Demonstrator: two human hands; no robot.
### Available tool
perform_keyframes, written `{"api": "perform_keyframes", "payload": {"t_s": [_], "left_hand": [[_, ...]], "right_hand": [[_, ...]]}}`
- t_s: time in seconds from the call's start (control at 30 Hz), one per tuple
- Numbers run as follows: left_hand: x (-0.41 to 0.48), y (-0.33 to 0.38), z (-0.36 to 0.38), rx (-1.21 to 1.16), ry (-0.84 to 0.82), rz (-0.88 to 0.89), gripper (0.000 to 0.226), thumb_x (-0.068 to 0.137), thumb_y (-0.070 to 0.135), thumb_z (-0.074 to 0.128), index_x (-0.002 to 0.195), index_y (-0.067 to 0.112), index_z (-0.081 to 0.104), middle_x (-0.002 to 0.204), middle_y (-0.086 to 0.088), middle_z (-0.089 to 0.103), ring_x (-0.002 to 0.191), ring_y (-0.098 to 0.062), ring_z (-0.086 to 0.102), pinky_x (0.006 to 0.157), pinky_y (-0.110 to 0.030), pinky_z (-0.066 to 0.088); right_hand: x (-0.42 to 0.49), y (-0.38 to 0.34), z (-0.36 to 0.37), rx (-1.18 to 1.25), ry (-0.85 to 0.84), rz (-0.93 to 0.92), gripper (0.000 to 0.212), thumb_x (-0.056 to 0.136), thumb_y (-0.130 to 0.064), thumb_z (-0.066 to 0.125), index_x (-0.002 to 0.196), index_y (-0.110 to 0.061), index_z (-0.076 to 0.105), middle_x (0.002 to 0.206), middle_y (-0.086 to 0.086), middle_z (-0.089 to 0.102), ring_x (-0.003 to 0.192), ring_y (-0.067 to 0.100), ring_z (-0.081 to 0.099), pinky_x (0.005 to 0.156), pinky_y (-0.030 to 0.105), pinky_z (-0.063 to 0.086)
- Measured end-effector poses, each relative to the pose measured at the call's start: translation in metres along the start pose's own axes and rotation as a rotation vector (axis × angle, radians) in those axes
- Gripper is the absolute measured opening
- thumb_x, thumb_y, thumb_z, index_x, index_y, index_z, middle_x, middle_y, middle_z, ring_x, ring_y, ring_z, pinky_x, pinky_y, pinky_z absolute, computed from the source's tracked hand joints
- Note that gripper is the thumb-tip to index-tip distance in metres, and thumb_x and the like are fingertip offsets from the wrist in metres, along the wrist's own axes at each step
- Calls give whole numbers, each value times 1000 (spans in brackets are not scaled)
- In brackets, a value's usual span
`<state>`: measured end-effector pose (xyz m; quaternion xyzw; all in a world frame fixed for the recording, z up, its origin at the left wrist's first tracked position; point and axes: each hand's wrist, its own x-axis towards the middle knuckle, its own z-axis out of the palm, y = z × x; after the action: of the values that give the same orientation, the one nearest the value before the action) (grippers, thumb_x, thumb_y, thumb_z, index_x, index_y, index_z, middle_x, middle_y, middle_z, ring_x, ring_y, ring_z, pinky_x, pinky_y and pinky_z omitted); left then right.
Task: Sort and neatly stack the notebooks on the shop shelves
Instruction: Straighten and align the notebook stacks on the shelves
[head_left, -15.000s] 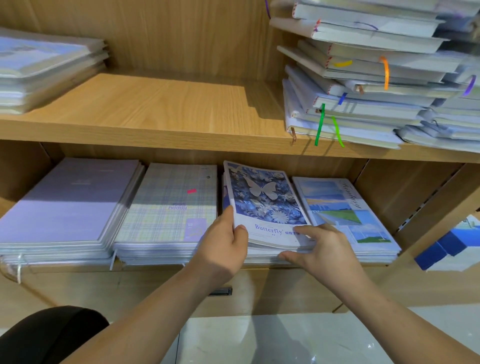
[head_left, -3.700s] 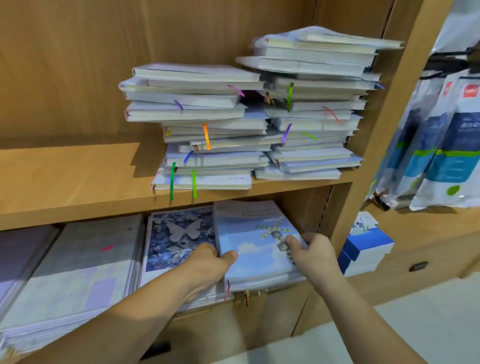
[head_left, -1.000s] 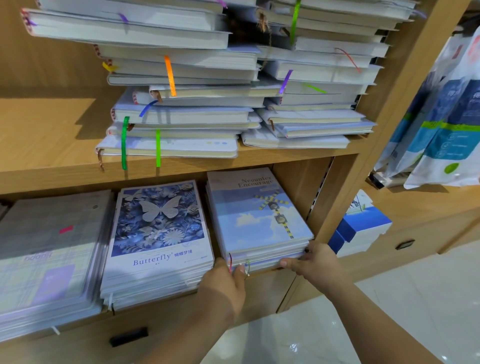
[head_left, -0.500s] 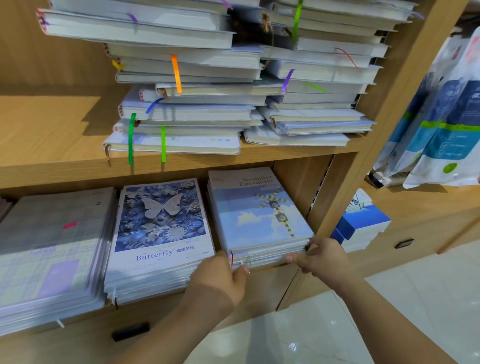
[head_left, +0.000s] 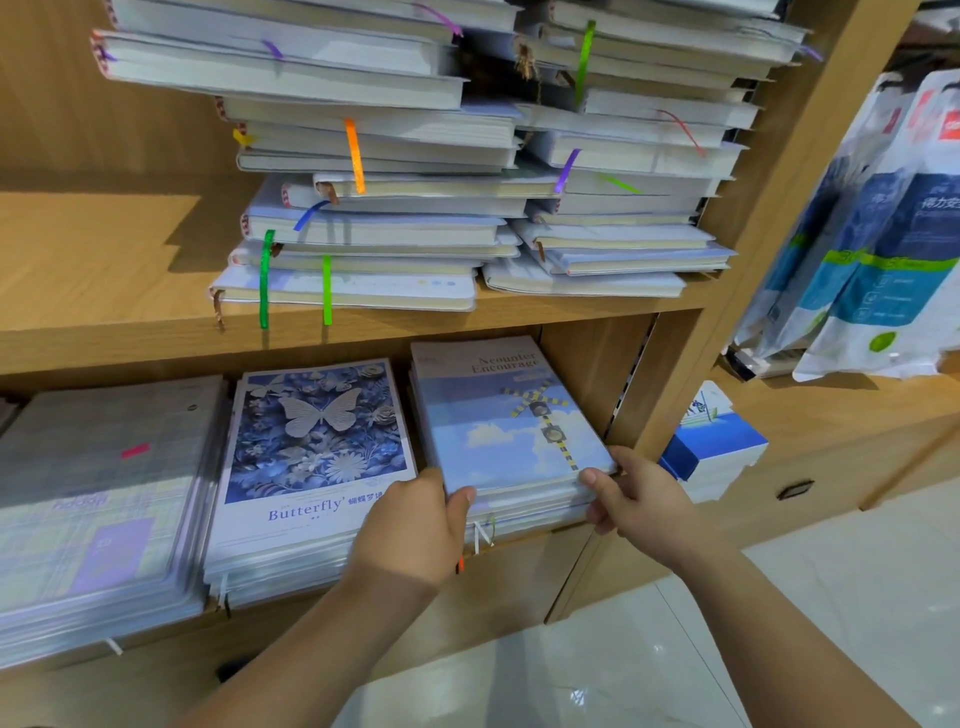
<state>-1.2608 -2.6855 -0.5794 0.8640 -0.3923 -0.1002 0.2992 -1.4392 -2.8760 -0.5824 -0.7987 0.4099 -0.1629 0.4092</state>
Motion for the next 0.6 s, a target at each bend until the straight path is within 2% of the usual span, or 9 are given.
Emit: {"api": "perform_keyframes", "payload": {"t_s": [0.1,0.23,0.37,0.43,0.6], "left_hand": [[4,0,1,7,29,-1,40,103,48,50,77,19,44,80,-11,65,83,-35,63,68,-39,44],[6,0,0,4,36,-12,43,102,48,51,72,19,43,68,-5,54,77,-33,63,62,-37,41],[3,2,1,35,27,13,39,99,50,56,87,14,56,80,-10,67,85,-34,64,72,-40,52],[1,1,1,37,20,37,36,98,47,58,92,12,57,82,-10,69,86,-35,64,76,-43,52],[2,-1,3,-53,38,25,28,96,37,64,86,12,55,76,-7,68,83,-32,64,71,-40,50]], "right_hand": [[2,0,3,-23,50,-8,26,101,-43,60,119,-23,58,71,3,73,60,11,70,50,16,50],[2,0,5,-27,112,-9,30,97,-48,64,116,-25,60,67,-2,73,57,9,70,51,17,50],[-3,-2,1,92,27,-29,35,90,-41,76,118,-40,55,72,-5,75,61,11,71,52,14,50],[-4,-2,-1,76,0,-33,40,88,-35,79,123,-34,59,72,-2,76,62,13,71,54,15,50],[-3,-5,2,127,35,9,46,83,-22,85,123,-21,63,70,-1,75,58,11,70,52,15,51]]}}
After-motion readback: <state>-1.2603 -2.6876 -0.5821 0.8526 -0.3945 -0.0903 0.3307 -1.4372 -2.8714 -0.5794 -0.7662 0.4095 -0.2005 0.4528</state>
